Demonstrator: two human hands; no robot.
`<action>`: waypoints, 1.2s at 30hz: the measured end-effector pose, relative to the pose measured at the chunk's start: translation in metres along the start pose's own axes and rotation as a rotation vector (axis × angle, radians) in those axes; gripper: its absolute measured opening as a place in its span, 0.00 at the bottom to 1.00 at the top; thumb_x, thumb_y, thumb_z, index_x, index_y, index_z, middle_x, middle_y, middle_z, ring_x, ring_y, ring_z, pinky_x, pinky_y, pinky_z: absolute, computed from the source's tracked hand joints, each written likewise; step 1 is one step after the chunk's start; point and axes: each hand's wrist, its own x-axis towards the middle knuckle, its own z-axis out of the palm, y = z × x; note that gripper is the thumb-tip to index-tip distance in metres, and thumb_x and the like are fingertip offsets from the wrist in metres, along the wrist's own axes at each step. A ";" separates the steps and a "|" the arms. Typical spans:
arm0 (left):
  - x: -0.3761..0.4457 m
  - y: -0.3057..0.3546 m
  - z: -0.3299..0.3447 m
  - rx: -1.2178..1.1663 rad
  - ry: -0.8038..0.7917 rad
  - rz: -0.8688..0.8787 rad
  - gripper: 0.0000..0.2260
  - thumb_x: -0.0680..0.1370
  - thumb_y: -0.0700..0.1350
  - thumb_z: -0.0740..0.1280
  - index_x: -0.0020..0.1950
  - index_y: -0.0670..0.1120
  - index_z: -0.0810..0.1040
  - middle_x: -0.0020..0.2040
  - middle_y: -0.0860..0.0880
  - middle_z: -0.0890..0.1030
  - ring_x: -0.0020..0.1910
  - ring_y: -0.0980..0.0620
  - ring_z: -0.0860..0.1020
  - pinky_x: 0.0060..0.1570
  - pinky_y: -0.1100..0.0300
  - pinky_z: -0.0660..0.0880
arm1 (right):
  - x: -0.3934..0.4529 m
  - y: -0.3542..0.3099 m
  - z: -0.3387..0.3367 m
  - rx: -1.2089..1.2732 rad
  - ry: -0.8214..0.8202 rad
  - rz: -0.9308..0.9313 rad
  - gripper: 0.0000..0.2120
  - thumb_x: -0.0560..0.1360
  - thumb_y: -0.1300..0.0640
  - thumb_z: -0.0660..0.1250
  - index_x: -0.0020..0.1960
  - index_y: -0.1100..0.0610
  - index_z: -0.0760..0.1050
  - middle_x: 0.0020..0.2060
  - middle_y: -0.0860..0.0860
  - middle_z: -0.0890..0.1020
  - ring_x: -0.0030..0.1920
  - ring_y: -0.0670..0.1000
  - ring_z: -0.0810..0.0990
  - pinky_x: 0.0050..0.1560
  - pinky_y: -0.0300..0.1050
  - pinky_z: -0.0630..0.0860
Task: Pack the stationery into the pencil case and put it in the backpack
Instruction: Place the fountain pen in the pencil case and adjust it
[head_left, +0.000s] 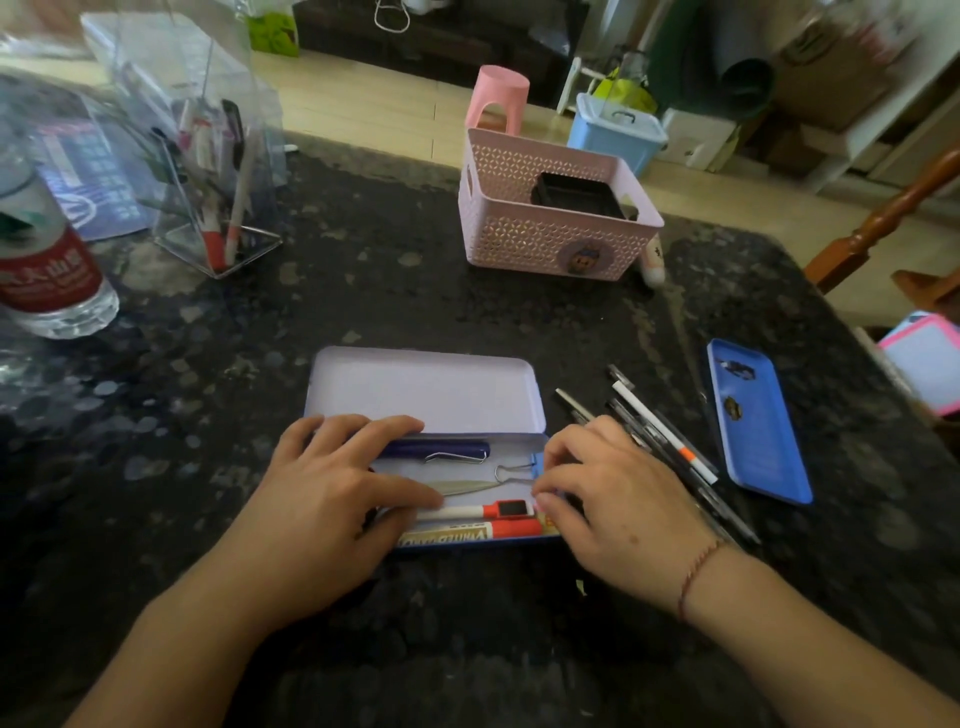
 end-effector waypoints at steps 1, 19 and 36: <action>0.000 0.000 0.001 0.000 0.000 -0.002 0.12 0.74 0.58 0.61 0.54 0.71 0.77 0.72 0.58 0.68 0.67 0.50 0.68 0.68 0.42 0.62 | -0.001 0.001 0.000 0.004 -0.001 -0.007 0.10 0.75 0.46 0.61 0.47 0.47 0.80 0.46 0.39 0.72 0.49 0.42 0.66 0.44 0.38 0.70; -0.002 -0.011 0.002 -0.143 0.200 -0.132 0.09 0.71 0.50 0.71 0.49 0.62 0.79 0.70 0.56 0.68 0.70 0.49 0.62 0.70 0.43 0.57 | 0.025 0.082 -0.003 -0.241 -0.093 0.367 0.06 0.71 0.37 0.60 0.42 0.37 0.71 0.41 0.39 0.71 0.45 0.43 0.71 0.37 0.43 0.72; -0.006 -0.026 -0.001 -0.102 0.176 -0.179 0.13 0.68 0.60 0.70 0.50 0.62 0.75 0.68 0.58 0.70 0.70 0.50 0.61 0.69 0.41 0.56 | 0.029 0.021 -0.023 -0.089 0.240 0.357 0.06 0.74 0.47 0.57 0.38 0.43 0.70 0.38 0.43 0.71 0.39 0.46 0.69 0.32 0.44 0.66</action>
